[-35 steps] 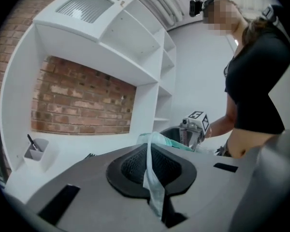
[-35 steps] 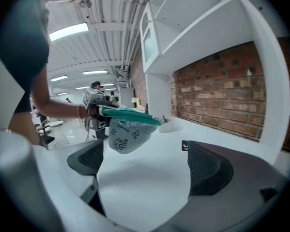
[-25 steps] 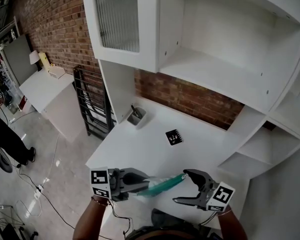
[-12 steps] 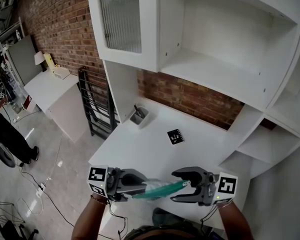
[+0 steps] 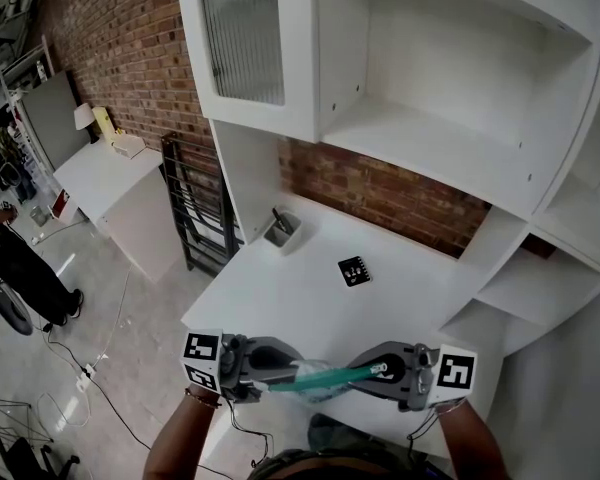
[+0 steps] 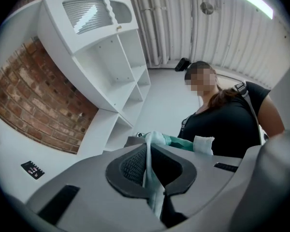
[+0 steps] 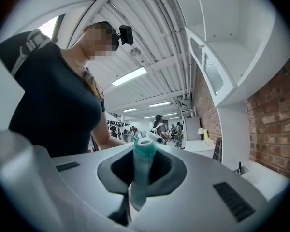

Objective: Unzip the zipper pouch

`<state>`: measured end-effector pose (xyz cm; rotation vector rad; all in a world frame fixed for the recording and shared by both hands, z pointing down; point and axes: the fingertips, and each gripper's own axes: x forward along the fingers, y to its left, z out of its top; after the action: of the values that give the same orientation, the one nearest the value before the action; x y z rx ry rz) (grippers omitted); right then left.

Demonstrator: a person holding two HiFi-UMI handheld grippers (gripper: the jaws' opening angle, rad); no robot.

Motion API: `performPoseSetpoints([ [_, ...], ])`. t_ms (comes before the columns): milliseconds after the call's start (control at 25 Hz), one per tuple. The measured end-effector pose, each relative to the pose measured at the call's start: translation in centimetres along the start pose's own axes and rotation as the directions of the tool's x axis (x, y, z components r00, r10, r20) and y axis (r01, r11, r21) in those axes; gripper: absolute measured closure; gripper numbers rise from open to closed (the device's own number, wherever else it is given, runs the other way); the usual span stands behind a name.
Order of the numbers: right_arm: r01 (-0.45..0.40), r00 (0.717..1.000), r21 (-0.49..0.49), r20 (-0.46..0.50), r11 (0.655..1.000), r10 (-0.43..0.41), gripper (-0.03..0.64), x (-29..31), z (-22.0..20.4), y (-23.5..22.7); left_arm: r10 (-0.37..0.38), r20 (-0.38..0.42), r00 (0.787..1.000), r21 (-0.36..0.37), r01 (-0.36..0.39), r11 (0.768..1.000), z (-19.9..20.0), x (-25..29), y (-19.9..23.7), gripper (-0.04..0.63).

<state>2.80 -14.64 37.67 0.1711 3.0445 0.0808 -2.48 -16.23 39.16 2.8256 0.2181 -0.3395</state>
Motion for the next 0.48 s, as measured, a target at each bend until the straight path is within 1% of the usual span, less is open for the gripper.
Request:
performPoseSetpoints([
  [80, 0.03, 1.0, -0.004, 0.004, 1.0, -0.03, 0.609, 0.1, -0.1, -0.4, 0.08, 0.002, 0.997, 0.006, -0.08, 0.997, -0.1, -0.5, 0.9, 0.583],
  [120, 0.047, 0.999, -0.001, 0.006, 0.999, -0.047, 0.609, 0.2, -0.2, -0.7, 0.13, 0.006, 0.991, 0.012, -0.13, 0.991, 0.0, -0.9, 1.4, 0.583],
  [200, 0.089, 0.996, 0.024, 0.015, 0.996, -0.09, 0.611, 0.2, -0.4, -1.1, 0.231, 0.009, 0.973, 0.029, -0.231, 0.973, 0.1, -1.9, 2.1, 0.581],
  [280, 0.139, 0.99, 0.054, 0.017, 0.989, -0.141, 0.611, 0.1, -0.4, -1.4, 0.316, -0.012, 0.949, 0.052, -0.315, 0.948, -0.1, -3.0, 2.4, 0.568],
  [360, 0.179, 0.983, 0.07, 0.02, 0.981, -0.181, 0.611, -0.1, -0.3, -1.7, 0.391, -0.042, 0.92, 0.076, -0.387, 0.919, -0.6, -4.3, 2.6, 0.555],
  [480, 0.227, 0.972, 0.095, 0.043, 0.969, -0.232, 0.611, -0.8, 0.0, -2.0, 0.485, -0.053, 0.873, 0.073, -0.481, 0.874, -1.2, -6.3, 2.8, 0.546],
])
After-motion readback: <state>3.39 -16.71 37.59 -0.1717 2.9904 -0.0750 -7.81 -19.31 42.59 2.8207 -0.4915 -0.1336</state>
